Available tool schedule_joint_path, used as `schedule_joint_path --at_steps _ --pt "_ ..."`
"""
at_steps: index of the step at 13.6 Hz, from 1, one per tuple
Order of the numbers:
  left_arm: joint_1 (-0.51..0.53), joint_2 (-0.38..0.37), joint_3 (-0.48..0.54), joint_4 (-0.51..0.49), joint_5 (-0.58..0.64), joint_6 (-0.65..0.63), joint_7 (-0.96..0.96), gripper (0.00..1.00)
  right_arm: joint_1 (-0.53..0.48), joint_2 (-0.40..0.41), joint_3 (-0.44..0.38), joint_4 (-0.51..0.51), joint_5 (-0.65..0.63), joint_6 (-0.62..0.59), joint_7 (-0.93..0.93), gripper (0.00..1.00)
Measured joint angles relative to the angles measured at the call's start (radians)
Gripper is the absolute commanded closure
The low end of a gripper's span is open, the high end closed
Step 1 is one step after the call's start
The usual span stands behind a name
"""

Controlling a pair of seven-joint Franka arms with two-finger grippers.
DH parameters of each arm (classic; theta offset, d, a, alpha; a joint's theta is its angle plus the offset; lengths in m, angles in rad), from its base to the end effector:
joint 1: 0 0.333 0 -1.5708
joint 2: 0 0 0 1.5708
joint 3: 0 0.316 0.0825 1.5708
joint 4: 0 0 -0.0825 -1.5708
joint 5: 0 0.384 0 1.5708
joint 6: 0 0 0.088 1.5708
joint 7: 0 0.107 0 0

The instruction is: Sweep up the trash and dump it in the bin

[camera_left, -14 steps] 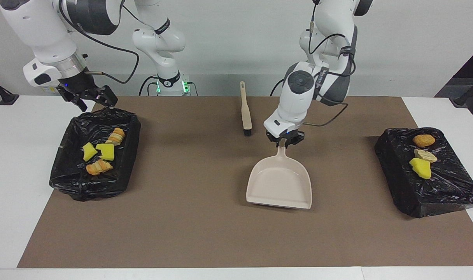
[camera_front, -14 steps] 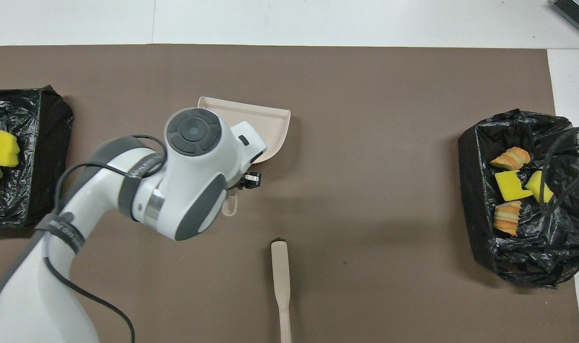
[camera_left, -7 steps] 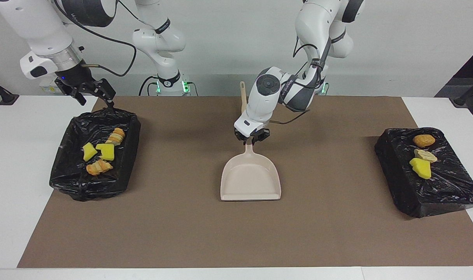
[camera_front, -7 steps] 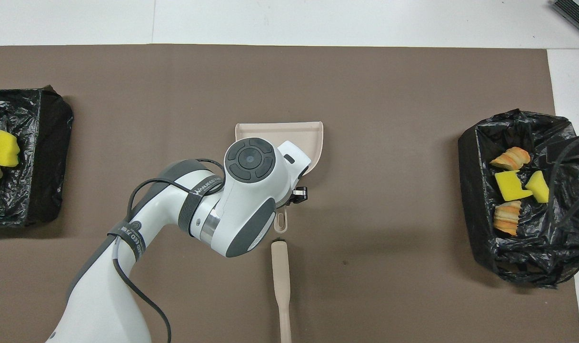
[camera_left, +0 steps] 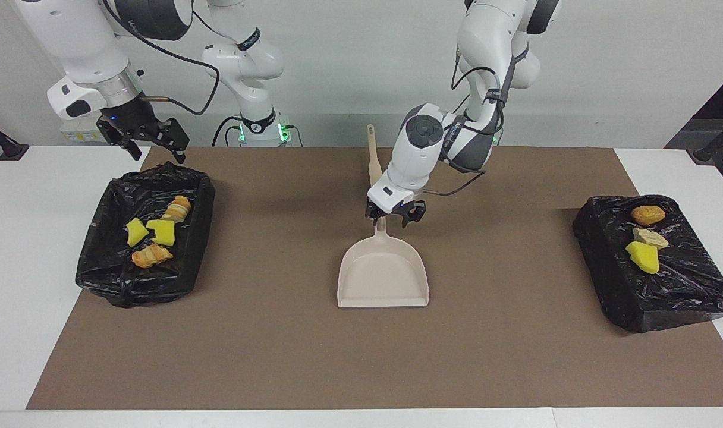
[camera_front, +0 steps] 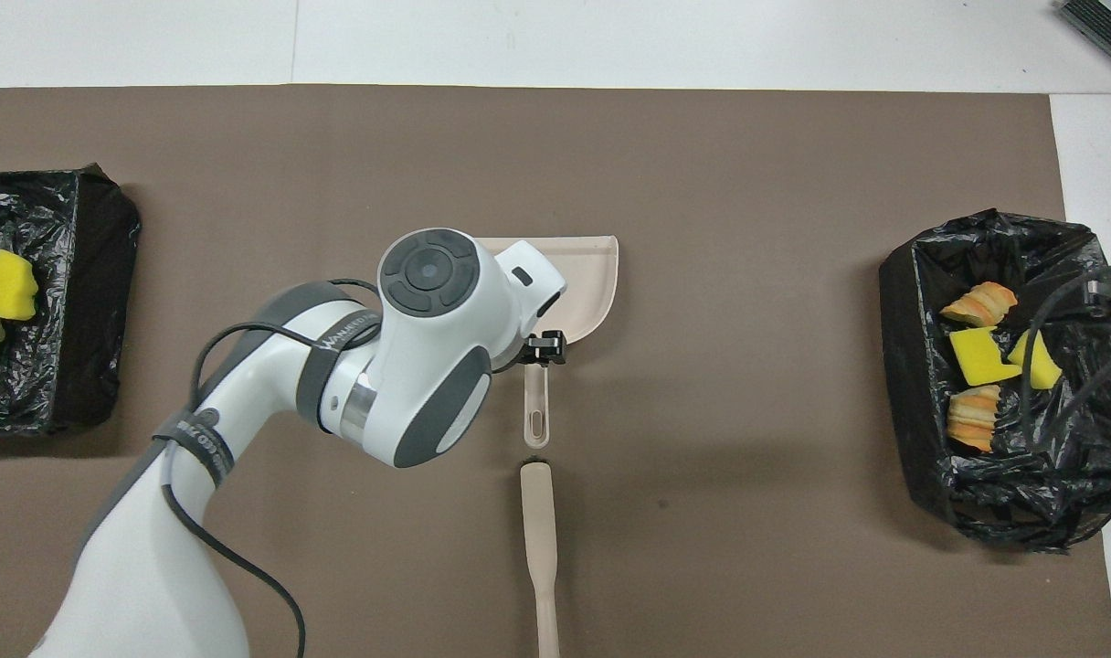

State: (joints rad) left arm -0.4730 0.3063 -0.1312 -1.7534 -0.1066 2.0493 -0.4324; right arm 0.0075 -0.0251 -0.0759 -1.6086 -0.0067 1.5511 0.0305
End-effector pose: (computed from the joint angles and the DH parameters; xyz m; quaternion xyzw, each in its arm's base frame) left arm 0.5258 -0.3623 0.3960 0.9961 -0.0580 -0.0368 0.0560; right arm 0.5427 -0.0384 0.6188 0.9986 -0.0494 -0.0163 0.0021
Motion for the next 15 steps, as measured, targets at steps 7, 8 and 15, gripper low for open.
schedule_joint_path --at_steps 7,8,15 --pt "0.302 -0.291 0.011 -0.074 0.061 -0.243 0.427 0.0 0.015 -0.002 0.001 0.0 0.012 0.0 0.0 0.0" --pt "0.347 -0.336 0.012 -0.072 0.061 -0.28 0.482 0.0 0.015 -0.002 0.001 0.0 0.013 0.0 0.0 0.0" --pt "0.465 -0.393 0.014 0.132 0.062 -0.516 0.628 0.0 0.015 -0.002 0.001 0.0 0.014 0.0 0.0 0.0"
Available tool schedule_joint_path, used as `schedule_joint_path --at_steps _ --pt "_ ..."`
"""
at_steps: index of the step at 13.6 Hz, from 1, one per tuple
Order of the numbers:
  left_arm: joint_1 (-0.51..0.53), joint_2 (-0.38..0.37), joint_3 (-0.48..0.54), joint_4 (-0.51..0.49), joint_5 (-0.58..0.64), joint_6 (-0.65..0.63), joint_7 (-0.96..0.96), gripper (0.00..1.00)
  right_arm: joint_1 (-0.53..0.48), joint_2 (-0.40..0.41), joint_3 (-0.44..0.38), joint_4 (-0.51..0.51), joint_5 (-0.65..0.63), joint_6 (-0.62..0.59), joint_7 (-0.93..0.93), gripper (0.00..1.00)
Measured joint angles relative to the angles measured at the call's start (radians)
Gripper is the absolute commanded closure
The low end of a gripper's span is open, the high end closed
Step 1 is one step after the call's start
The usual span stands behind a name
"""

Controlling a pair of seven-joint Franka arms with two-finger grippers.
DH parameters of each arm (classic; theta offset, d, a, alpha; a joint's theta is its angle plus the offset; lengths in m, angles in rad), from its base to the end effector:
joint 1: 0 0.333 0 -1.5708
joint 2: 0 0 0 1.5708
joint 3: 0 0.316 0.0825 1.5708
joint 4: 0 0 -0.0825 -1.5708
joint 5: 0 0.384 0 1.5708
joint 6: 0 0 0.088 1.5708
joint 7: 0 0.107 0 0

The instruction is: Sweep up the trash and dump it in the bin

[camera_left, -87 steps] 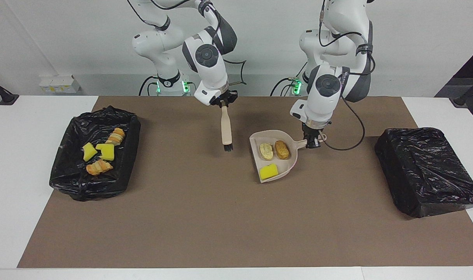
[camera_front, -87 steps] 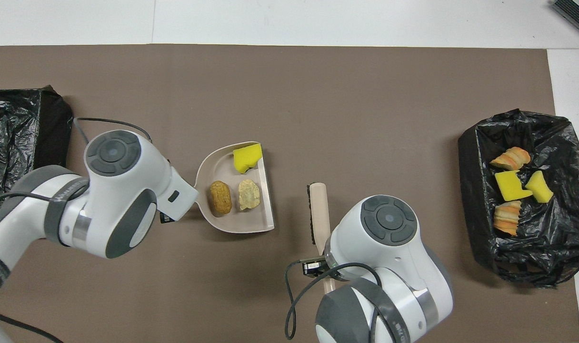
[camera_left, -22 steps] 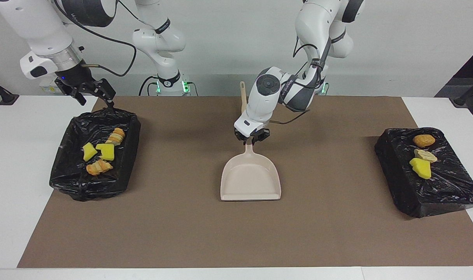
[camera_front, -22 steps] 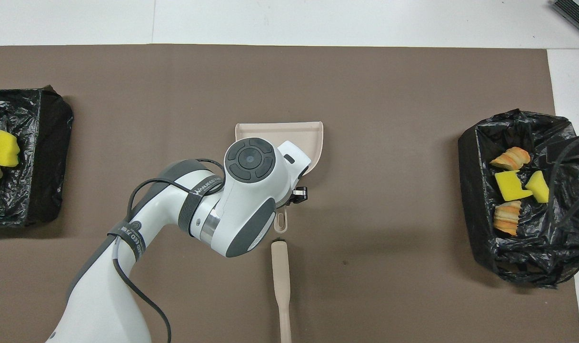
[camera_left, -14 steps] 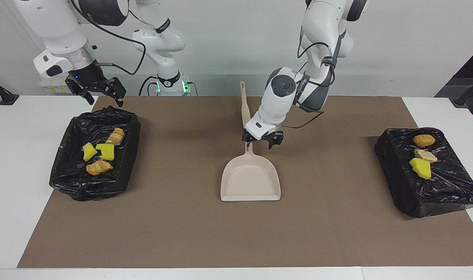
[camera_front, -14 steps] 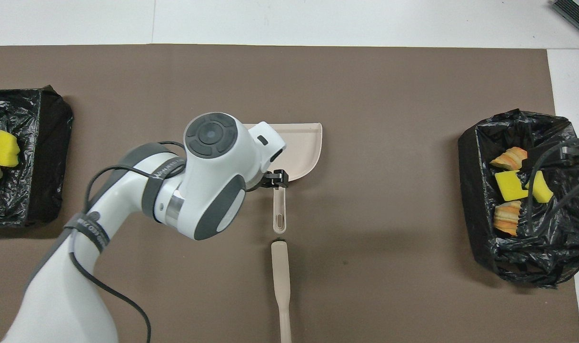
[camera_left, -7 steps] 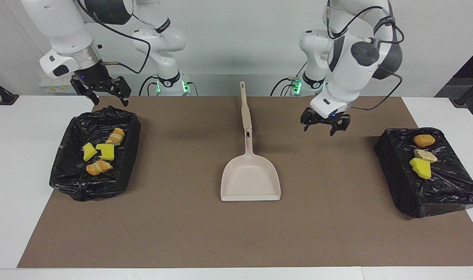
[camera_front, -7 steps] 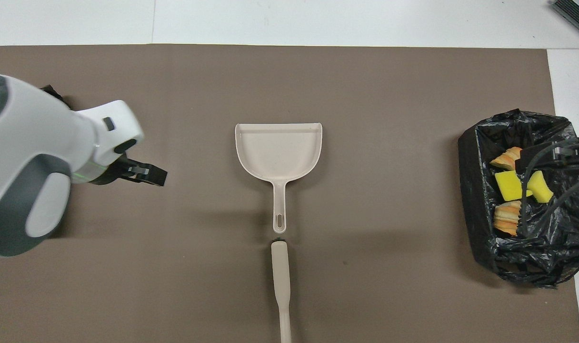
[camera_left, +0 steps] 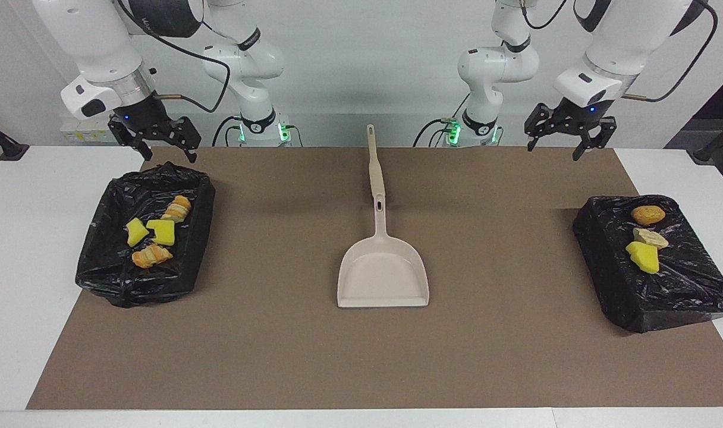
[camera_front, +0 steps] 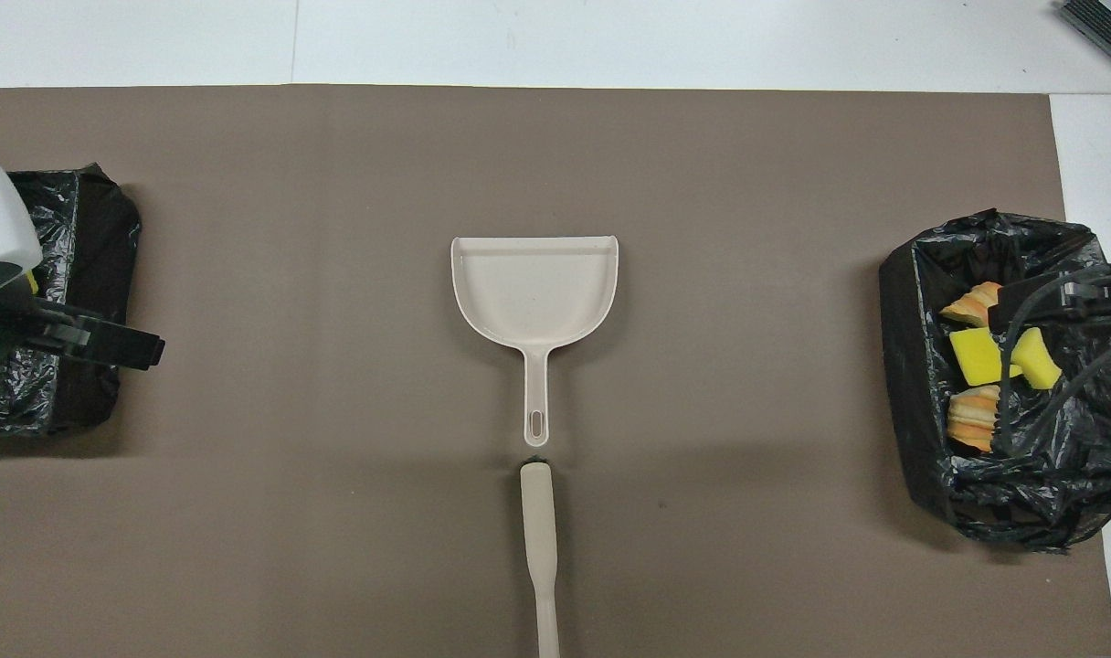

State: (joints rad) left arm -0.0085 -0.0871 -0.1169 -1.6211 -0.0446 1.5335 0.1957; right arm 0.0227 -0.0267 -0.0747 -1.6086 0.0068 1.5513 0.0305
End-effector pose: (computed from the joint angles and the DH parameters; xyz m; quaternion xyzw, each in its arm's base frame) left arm 0.5184 -0.0733 0.6442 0.9869 -0.1604 0.0001 0.0172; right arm 0.5429 -0.0281 0.6196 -0.9990 0.0412 0.0153 0.0046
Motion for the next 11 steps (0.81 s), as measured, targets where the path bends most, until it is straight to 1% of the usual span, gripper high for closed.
schedule_joint_path --at_steps 2,5,7,11 --pt "0.005 0.022 0.0 0.038 0.004 -0.021 0.005 0.0 0.0 0.0 0.0 0.0 0.0 0.0 0.0 0.0" --pt "0.006 0.087 0.001 0.124 0.043 -0.047 0.009 0.0 0.0 0.0 0.0 0.0 0.0 0.0 0.0 0.0" --pt "0.005 0.12 0.008 0.159 0.058 -0.058 0.024 0.0 0.0 0.0 0.0 0.0 0.0 0.0 0.0 0.0" --pt "-0.024 0.127 0.094 0.169 0.056 -0.065 0.045 0.0 0.0 0.0 0.0 0.0 0.0 0.0 0.0 0.0"
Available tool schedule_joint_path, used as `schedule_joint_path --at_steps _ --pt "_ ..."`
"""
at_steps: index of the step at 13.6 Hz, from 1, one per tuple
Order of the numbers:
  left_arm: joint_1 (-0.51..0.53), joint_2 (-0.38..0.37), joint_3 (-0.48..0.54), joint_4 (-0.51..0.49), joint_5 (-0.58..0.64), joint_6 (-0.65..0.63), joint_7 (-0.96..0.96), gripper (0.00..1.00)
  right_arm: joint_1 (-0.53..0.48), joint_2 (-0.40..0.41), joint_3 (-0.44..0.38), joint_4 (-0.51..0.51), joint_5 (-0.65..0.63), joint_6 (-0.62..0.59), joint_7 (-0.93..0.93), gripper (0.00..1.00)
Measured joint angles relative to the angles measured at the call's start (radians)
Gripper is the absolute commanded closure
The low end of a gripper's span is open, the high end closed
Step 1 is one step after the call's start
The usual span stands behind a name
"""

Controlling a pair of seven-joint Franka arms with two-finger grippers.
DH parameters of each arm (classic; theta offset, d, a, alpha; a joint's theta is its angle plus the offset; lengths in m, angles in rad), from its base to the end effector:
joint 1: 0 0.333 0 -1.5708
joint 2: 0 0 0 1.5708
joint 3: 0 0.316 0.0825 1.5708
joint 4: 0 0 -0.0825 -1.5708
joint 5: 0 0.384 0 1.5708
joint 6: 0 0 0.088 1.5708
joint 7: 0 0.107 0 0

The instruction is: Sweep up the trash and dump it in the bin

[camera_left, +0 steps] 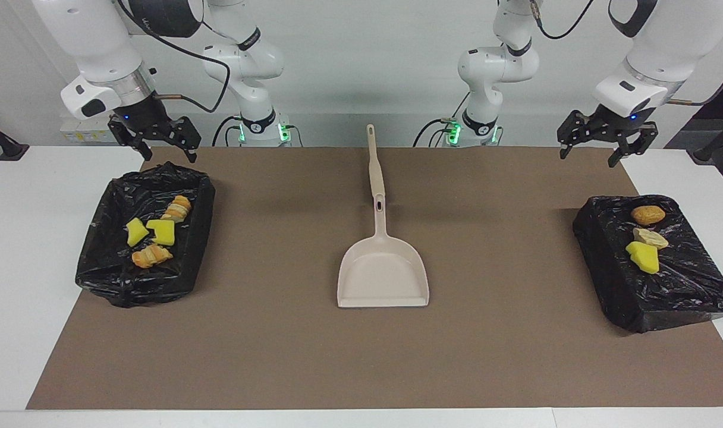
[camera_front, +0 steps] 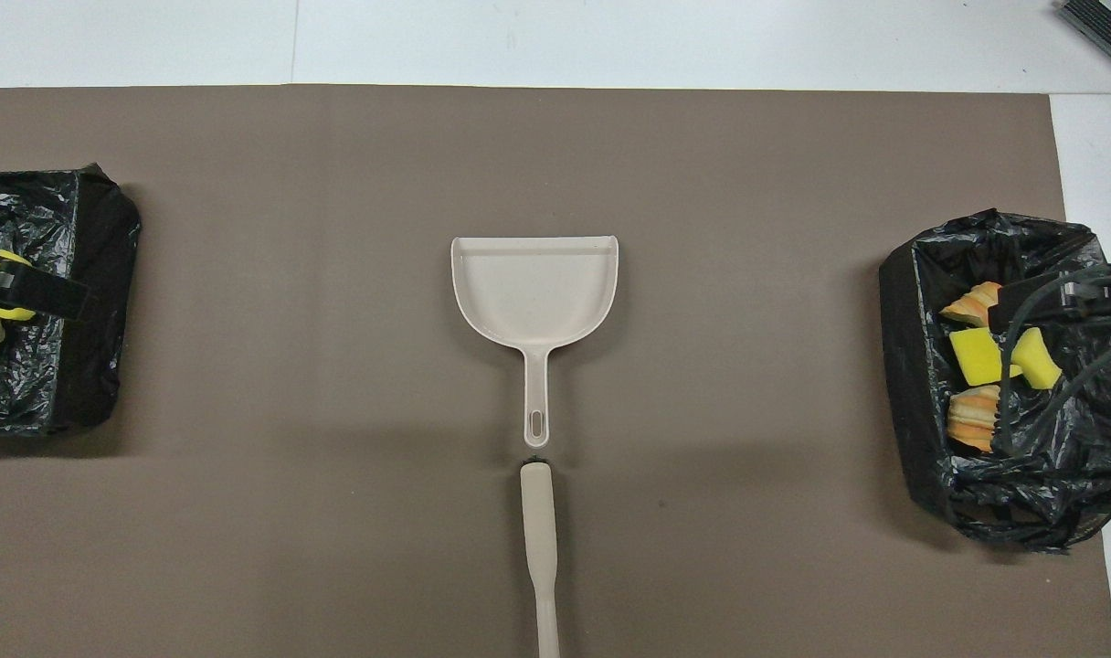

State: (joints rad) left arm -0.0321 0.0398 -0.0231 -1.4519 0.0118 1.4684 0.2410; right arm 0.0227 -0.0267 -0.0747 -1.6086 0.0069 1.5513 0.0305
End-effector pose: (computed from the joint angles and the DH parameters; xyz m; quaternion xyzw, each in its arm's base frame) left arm 0.5560 -0.0291 0.6490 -0.9891 0.1470 0.0121 0.0043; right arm 0.5429 -0.0281 0.6196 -0.9990 0.0412 0.0153 0.0046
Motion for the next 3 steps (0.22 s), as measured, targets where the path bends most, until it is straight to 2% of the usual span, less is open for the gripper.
schedule_joint_path --at_steps 3 --pt "-0.033 -0.011 0.054 -0.009 -0.003 -0.021 0.003 0.0 0.0 0.0 0.0 0.0 0.0 0.0 0.0 0.0"
